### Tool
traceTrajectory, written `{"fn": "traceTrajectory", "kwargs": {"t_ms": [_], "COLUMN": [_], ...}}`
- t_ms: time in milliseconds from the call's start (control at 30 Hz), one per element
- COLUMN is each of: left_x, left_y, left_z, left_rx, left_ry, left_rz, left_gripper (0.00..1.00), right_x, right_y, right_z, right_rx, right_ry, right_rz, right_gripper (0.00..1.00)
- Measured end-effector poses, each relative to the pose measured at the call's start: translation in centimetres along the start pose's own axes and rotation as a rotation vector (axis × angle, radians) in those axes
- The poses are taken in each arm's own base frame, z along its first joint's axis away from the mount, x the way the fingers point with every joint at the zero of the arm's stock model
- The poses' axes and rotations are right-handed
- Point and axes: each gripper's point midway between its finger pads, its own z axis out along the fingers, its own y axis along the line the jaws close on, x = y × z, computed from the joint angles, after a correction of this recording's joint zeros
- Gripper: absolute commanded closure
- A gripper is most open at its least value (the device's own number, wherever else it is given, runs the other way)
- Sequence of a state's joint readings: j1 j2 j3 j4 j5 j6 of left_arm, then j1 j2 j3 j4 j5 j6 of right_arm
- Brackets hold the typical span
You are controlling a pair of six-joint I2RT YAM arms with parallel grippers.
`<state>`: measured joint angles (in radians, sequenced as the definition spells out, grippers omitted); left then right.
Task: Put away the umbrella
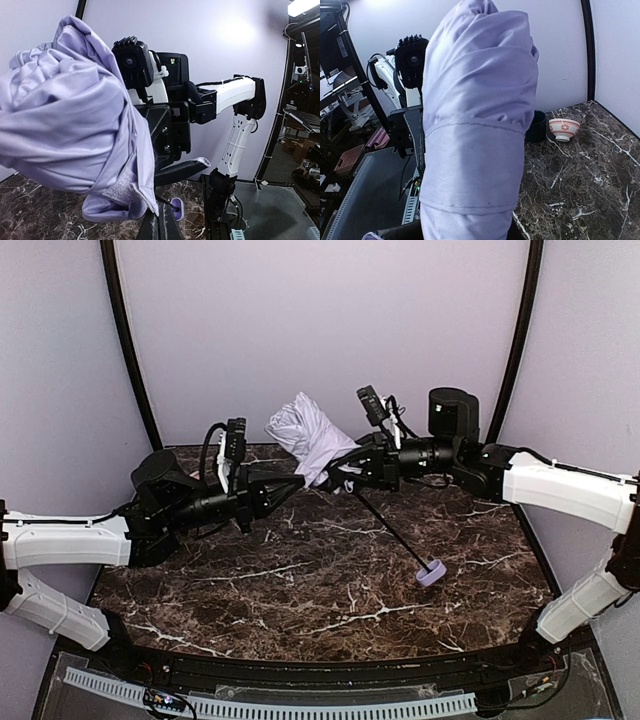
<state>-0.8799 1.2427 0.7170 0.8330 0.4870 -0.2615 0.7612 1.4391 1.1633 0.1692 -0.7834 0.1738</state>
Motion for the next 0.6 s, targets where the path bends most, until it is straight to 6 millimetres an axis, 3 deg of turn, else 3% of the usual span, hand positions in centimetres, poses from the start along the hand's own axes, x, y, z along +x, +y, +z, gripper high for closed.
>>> {"fn": "traceTrajectory", "kwargs": {"t_ms": [267, 467, 600], "left_x": [0.6, -2.3, -1.8], "left_y": [0.2, -1.9, -1.9], "left_z": [-0.3, 0.7, 1.0], "left_rx": [-0.037, 0.012, 0.012], "left_ry": [0.04, 0.013, 0.03], "left_rz": [0.04, 0.103, 0.101], "left_gripper": [1.0, 1.0, 1.0], "right_x": [1.0, 1.8, 1.8], "right_y": [-0.5, -2.1, -2.2], "right_z": [-0.1, -0.4, -0.6], "right_rx": [0.022, 0.076, 0.063], "right_ry": [0.029, 0.049, 0.033], "right_rz": [0.015, 0.018, 0.019], "right_gripper": [1.0, 1.0, 1.0]}}
